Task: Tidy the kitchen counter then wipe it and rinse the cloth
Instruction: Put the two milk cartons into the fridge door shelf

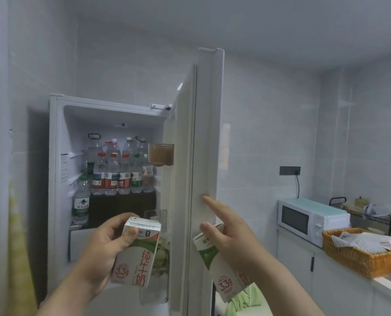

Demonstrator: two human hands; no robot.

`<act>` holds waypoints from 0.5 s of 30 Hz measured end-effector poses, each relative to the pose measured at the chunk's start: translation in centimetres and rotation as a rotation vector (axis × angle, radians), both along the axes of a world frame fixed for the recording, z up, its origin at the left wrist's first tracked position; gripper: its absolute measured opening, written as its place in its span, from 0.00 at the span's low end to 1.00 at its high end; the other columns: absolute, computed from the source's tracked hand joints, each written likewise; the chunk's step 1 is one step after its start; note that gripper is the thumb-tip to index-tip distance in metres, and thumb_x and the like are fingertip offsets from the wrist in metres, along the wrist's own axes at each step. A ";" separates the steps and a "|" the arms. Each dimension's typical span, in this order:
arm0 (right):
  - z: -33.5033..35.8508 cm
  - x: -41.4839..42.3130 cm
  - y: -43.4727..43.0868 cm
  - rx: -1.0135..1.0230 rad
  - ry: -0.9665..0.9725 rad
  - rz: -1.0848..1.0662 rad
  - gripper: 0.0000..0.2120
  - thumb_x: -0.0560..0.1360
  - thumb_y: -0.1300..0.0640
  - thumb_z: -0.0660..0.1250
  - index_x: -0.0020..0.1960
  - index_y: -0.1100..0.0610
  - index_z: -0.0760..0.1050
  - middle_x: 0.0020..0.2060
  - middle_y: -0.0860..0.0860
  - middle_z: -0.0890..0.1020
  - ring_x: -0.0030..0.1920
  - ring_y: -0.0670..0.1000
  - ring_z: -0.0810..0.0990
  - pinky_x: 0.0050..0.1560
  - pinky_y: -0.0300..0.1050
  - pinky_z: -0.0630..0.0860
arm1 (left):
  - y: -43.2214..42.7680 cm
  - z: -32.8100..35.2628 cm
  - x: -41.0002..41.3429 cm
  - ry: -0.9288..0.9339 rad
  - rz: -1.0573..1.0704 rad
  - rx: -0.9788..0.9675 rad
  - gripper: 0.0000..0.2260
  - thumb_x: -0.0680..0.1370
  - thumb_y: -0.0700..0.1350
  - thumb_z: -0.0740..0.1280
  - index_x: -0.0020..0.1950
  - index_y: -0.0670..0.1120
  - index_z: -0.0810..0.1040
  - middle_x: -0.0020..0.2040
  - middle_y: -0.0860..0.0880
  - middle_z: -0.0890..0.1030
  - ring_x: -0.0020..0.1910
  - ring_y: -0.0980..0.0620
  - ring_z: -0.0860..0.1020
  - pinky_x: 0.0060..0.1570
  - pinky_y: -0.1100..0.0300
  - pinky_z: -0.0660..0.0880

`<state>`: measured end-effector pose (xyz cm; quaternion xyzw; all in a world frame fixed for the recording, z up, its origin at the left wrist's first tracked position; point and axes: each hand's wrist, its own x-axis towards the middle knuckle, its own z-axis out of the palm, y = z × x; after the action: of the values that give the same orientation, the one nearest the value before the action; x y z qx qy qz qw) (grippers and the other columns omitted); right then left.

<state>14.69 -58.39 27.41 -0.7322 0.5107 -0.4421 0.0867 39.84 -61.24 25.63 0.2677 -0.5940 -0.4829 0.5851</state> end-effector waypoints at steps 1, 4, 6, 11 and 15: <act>-0.1 -0.5 0.3 0.003 -0.019 -0.015 0.24 0.75 0.38 0.61 0.66 0.21 0.55 0.71 0.37 0.66 0.66 0.46 0.73 0.63 0.54 0.75 | 0.1 0.1 -0.4 0.000 0.004 -0.007 0.32 0.43 0.66 0.80 0.43 0.54 0.83 0.45 0.42 0.84 0.39 0.44 0.83 0.36 0.50 0.79; -0.3 -1.6 0.5 0.023 -0.066 -0.036 0.26 0.77 0.41 0.62 0.67 0.22 0.54 0.65 0.45 0.75 0.56 0.45 0.79 0.58 0.51 0.78 | -0.1 0.4 -1.3 0.017 0.053 -0.018 0.20 0.56 0.62 0.79 0.42 0.55 0.83 0.45 0.42 0.84 0.42 0.42 0.82 0.40 0.46 0.77; -0.4 -2.4 0.7 0.027 -0.094 -0.068 0.27 0.77 0.42 0.63 0.69 0.25 0.54 0.66 0.45 0.74 0.55 0.45 0.79 0.57 0.50 0.79 | -0.2 0.5 -2.1 0.044 0.081 0.000 0.07 0.66 0.50 0.71 0.43 0.53 0.83 0.45 0.40 0.84 0.42 0.40 0.81 0.41 0.45 0.77; -0.7 -4.8 0.5 0.028 -0.145 -0.135 0.28 0.76 0.42 0.64 0.71 0.28 0.55 0.65 0.48 0.75 0.47 0.45 0.81 0.50 0.46 0.80 | -0.4 0.7 -4.1 0.007 0.135 0.015 0.09 0.69 0.46 0.68 0.48 0.51 0.80 0.42 0.44 0.85 0.42 0.41 0.83 0.39 0.47 0.78; -0.8 -6.5 0.4 0.060 -0.187 -0.163 0.28 0.77 0.43 0.64 0.72 0.30 0.55 0.65 0.46 0.75 0.47 0.44 0.82 0.47 0.45 0.81 | -1.1 0.5 -5.3 -0.098 0.161 -0.015 0.05 0.73 0.46 0.68 0.48 0.52 0.81 0.41 0.49 0.85 0.43 0.44 0.83 0.39 0.49 0.79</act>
<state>8.24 -57.95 26.65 -0.6411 0.5712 -0.4984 0.1195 34.55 -62.35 26.14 0.3335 -0.6021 -0.4162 0.5941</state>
